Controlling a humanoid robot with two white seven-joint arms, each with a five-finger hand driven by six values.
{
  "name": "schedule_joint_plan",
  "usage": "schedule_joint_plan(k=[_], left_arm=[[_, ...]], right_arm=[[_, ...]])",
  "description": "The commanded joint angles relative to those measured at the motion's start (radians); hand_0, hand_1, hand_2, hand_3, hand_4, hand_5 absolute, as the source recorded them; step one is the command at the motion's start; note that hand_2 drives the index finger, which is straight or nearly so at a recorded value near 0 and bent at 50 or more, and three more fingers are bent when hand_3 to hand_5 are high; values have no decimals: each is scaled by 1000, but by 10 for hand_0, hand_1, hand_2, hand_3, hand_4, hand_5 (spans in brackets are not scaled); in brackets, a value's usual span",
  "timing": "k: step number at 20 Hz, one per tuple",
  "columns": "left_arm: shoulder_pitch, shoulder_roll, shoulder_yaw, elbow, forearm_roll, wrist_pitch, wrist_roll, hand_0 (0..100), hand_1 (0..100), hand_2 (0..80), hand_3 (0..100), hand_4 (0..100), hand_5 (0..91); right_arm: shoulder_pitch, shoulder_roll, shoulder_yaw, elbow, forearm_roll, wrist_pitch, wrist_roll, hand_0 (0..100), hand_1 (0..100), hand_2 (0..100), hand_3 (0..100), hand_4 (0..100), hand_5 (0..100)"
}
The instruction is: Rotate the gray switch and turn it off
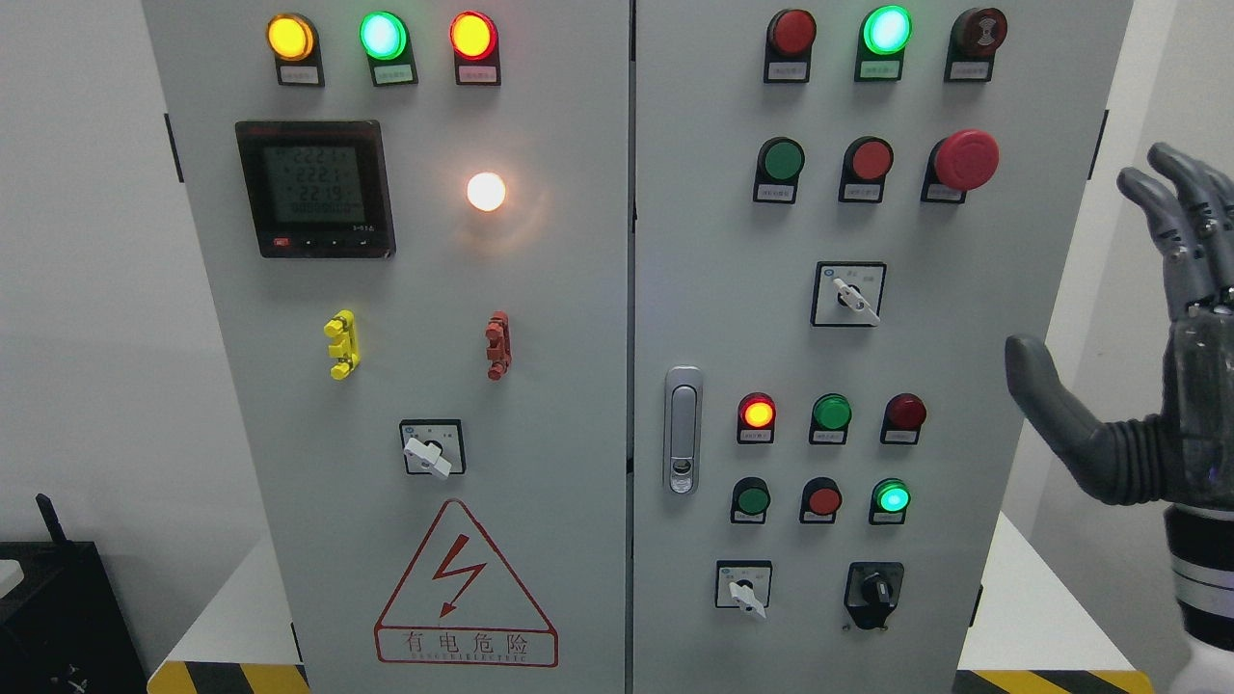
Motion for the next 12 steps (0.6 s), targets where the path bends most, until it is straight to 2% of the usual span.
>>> schedule_joint_plan(k=[1, 2, 4, 7, 12], left_arm=[[0, 0, 32, 0, 0, 0, 0, 120, 389, 0, 0, 0, 0], [0, 0, 32, 0, 0, 0, 0, 120, 389, 0, 0, 0, 0], [0, 0, 32, 0, 0, 0, 0, 120, 389, 0, 0, 0, 0], [0, 0, 32, 0, 0, 0, 0, 120, 389, 0, 0, 0, 0], [0, 0, 32, 0, 0, 0, 0, 120, 389, 0, 0, 0, 0]], right_arm=[[28, 13, 16, 9, 4, 5, 2, 301, 194, 33, 277, 149, 76], [37, 14, 17, 12, 4, 8, 4, 303, 195, 56, 365, 228, 134], [48, 16, 36, 26, 5, 11, 4, 314, 202, 114, 443, 300, 231], [48, 23, 45, 43, 25, 26, 2, 280, 247, 196, 462, 348, 345], [45, 25, 63, 47, 34, 49, 5, 236, 286, 219, 504, 443, 516]])
